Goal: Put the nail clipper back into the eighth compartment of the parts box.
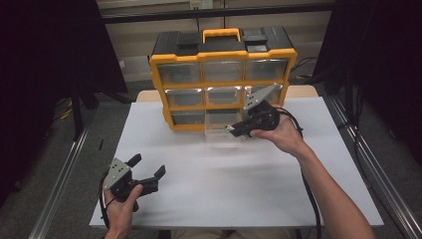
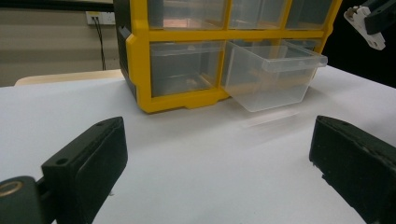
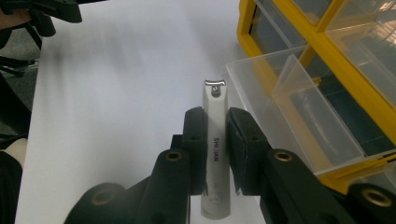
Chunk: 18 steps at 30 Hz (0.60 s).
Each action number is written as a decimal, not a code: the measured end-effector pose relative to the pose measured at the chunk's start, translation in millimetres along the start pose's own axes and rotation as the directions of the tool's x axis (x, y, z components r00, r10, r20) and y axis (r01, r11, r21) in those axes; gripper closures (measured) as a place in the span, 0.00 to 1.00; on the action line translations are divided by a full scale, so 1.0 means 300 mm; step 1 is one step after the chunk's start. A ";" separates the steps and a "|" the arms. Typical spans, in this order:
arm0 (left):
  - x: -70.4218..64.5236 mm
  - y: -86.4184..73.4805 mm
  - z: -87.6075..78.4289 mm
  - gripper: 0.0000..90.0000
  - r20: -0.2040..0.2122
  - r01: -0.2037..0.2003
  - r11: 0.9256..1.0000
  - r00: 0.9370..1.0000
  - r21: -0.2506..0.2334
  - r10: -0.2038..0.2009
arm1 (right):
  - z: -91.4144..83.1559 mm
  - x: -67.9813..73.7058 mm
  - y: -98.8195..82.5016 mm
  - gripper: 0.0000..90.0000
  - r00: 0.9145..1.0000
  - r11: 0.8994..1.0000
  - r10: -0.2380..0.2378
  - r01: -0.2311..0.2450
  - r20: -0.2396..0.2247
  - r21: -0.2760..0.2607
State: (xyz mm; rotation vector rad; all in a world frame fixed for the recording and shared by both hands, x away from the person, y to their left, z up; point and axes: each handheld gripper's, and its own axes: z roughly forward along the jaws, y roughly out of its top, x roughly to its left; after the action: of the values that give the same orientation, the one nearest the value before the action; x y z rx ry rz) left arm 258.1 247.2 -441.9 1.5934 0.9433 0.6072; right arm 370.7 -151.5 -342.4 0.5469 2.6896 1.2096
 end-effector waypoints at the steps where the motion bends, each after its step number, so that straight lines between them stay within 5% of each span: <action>1: 0.000 0.000 0.000 0.05 0.000 -0.001 1.000 1.000 0.000 0.001 | 0.001 -0.005 0.005 0.87 1.000 1.000 -0.002 0.002 -0.001 0.004; 18: 0.003 0.003 -0.004 0.05 0.006 0.006 1.000 1.000 -0.020 -0.006 | -0.022 -0.057 0.097 0.87 0.999 1.000 -0.010 0.009 0.038 0.012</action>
State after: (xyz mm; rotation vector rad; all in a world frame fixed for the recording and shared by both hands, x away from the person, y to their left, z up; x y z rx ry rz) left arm 257.8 248.6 -440.8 1.5734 0.9348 0.6056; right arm 392.7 -144.8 -316.7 0.5523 2.6669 1.1692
